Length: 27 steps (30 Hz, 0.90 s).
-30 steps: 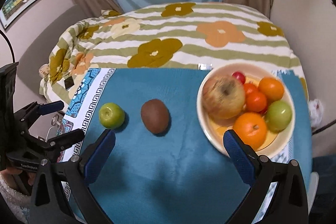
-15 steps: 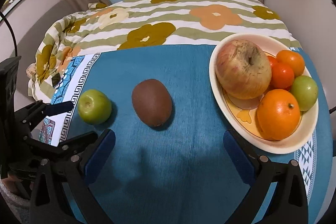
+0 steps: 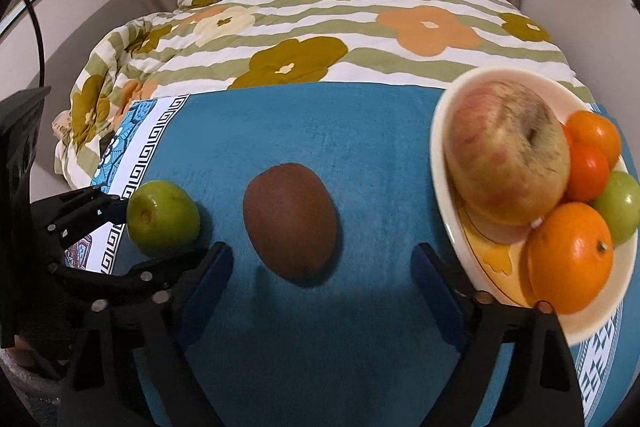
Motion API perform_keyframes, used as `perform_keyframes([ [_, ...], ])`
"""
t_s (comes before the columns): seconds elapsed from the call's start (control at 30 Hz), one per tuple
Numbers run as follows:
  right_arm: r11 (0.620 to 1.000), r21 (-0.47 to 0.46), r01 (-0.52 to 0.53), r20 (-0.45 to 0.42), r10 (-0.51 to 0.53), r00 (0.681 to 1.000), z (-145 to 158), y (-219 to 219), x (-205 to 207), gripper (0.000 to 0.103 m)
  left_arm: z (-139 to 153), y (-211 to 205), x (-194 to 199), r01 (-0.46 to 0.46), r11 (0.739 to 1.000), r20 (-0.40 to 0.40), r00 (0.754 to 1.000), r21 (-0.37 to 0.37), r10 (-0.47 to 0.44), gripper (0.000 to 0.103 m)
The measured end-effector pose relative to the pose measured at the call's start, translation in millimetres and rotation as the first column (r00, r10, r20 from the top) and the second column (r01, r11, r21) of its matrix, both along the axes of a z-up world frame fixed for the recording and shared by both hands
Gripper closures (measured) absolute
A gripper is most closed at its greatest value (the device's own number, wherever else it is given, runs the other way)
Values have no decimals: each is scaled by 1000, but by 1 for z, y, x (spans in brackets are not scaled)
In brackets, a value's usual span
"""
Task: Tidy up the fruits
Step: 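Grasp the green apple with left tool while right tool grasps the kiwi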
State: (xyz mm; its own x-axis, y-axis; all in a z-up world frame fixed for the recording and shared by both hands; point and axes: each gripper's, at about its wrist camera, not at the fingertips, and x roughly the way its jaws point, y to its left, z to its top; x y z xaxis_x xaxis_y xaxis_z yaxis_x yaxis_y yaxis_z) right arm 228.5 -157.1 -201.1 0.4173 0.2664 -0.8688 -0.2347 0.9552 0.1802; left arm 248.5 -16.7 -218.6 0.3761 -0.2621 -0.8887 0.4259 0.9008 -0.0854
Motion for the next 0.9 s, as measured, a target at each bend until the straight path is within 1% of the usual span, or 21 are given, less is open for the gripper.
perform_keyframes([
  [0.07,1000,8,-9,-7,9,1000,-2,1,2,28,1,1,2,2,1000,-3,1000,-1,-2,46],
  [0.13,1000,10,-14,-6,14,1000,-3,1,4,29,1,2,3,5,1000,-7,1000,-2,-5,46],
  [0.2,1000,11,-18,-7,18,1000,-4,2,7,34,1,3,4,8,1000,-9,1000,1,-8,46],
  [0.33,999,8,-39,-3,39,999,-4,8,10,38,1,5,3,3,1000,-13,1000,1,-3,46],
  [0.4,999,11,-48,-7,48,999,-5,11,11,42,2,7,4,-5,1000,-16,1000,1,5,46],
  [0.5,998,6,-54,-8,55,998,-6,14,12,44,2,10,2,-16,1000,-20,1000,1,16,46],
  [0.77,997,11,-71,-2,71,997,-7,18,14,44,2,22,2,-66,998,-26,998,-5,65,46],
  [0.83,996,10,-85,-2,85,996,-7,20,15,57,2,24,2,-79,997,-28,997,-5,79,46],
  [0.9,996,10,-92,-2,92,996,-5,19,16,60,4,27,2,-93,996,-28,995,-8,93,46],
])
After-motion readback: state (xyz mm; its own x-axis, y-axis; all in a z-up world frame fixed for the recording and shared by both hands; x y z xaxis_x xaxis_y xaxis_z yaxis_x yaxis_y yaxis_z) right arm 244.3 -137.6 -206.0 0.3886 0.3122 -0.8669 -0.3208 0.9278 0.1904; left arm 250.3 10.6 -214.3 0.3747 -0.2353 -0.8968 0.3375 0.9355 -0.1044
